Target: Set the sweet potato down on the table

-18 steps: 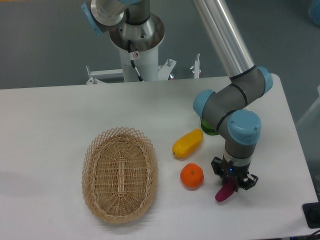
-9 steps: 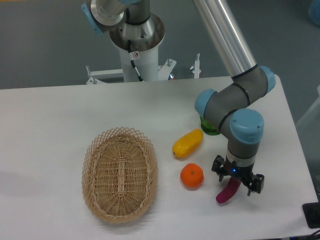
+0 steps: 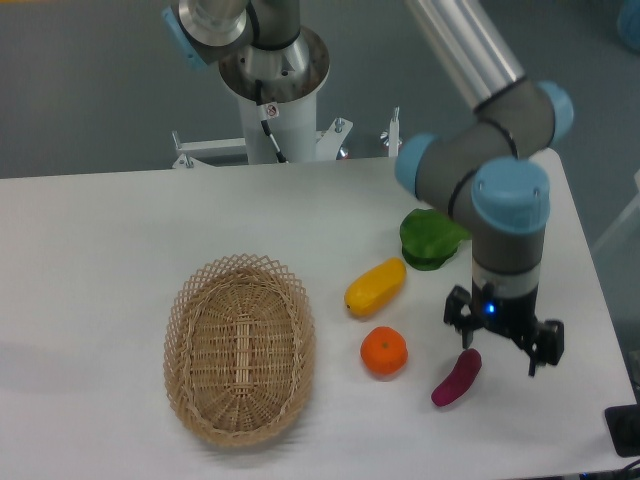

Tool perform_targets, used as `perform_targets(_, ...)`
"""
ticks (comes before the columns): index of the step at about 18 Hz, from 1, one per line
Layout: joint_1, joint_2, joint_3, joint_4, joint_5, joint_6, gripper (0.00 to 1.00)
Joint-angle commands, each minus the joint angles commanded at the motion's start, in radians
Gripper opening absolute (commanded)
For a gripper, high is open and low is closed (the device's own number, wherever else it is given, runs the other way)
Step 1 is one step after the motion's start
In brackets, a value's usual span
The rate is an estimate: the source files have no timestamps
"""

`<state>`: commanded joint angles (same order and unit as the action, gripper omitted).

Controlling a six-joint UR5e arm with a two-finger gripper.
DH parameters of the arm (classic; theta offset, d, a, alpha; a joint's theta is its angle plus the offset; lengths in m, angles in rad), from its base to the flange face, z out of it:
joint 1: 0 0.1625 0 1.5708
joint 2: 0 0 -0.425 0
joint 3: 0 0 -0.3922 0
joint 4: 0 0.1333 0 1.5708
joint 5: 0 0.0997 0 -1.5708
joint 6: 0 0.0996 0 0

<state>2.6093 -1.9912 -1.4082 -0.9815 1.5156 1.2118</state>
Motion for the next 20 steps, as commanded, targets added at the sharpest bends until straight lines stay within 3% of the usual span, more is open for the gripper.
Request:
perform_targets(9,0.109,0.091,0.074,-0.302,-0.002,0.231,1.0)
perform_targets(14,0.164,0.12,0.074,-0.382,0.0,0.386,1.0)
perform_targets(20,0.173,0.138,0.069,-0.385,0.0,0.405,1.0)
